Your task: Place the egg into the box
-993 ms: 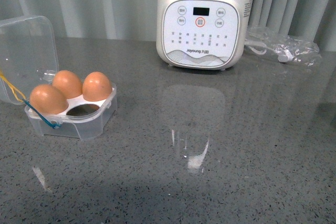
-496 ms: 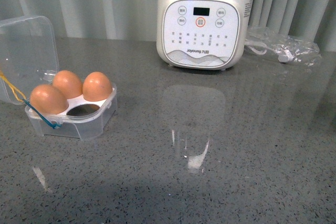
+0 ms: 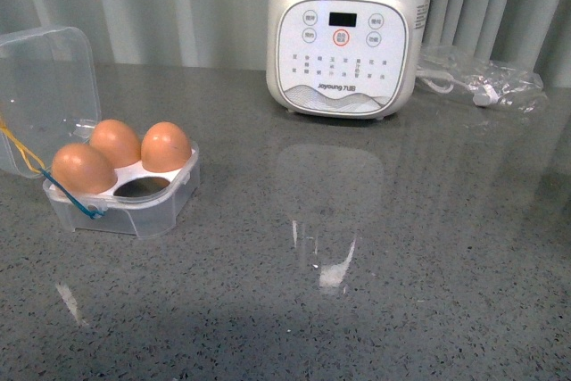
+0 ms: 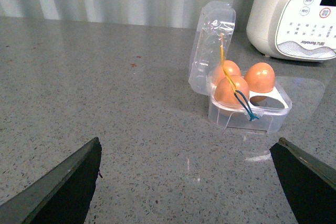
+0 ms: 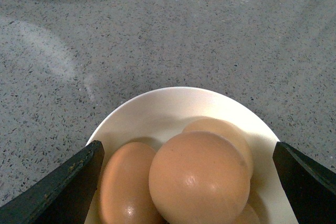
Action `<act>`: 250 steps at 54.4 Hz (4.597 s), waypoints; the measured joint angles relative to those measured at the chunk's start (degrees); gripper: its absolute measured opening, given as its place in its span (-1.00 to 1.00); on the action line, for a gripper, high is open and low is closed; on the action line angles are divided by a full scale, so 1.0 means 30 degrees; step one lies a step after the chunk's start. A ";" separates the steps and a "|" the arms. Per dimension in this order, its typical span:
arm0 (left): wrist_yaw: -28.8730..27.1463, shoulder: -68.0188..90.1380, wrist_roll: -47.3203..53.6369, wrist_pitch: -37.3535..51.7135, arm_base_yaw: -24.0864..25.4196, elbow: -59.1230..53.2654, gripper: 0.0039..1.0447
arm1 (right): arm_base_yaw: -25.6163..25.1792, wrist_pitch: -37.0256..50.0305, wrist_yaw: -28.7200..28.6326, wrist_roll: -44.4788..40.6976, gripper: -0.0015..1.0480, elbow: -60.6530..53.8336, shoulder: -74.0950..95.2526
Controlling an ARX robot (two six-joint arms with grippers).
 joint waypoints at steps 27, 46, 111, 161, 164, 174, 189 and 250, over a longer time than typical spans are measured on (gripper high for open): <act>0.0000 0.0000 0.0007 0.0000 0.0000 0.0000 0.87 | -0.0408 0.1071 -0.0474 -0.0124 0.86 -0.0153 0.0517; 0.0000 0.0000 0.0007 0.0000 0.0000 0.0000 0.87 | -0.0459 0.1137 -0.0634 -0.0109 -0.17 -0.0219 0.0503; 0.0000 0.0000 0.0000 0.0000 0.0000 0.0000 0.87 | 1.1300 0.0430 -0.1938 0.3585 -0.18 0.7213 0.2834; 0.0000 0.0000 0.0000 0.0000 0.0000 0.0000 0.87 | 1.4768 -0.0255 -0.3701 0.3468 -0.18 0.9763 0.7257; 0.0000 0.0000 0.0007 0.0000 0.0000 0.0000 0.87 | 1.4790 -0.0386 -0.3621 0.3439 -0.18 0.9967 0.7460; 0.0000 0.0000 0.0007 0.0000 0.0000 0.0000 0.87 | 1.4877 -0.0903 -0.3410 0.3395 -0.18 1.0943 0.8349; 0.0000 0.0000 0.0007 0.0000 0.0000 0.0000 0.87 | 1.5183 -0.1603 -0.3213 0.3300 -0.18 1.1876 0.9151; 0.0000 0.0000 0.0000 0.0000 0.0000 0.0000 0.87 | 1.5482 -0.2710 -0.2543 0.2659 -0.09 1.3078 1.0520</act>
